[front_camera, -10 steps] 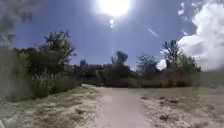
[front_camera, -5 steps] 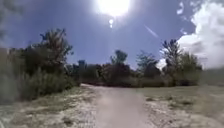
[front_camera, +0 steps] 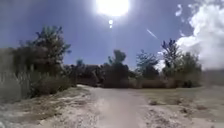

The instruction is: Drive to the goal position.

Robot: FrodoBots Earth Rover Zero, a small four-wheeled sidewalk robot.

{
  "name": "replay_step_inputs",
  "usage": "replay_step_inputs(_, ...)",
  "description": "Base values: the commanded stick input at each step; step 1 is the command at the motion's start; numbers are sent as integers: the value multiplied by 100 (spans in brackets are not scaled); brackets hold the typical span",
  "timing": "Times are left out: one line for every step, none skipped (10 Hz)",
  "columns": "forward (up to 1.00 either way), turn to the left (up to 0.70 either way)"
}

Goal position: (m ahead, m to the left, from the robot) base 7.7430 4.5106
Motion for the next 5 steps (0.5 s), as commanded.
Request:
replay_step_inputs(85, 0)
replay_step_inputs(85, 0)
replay_step_inputs(85, 0)
replay_step_inputs(85, 0)
replay_step_inputs(85, 0)
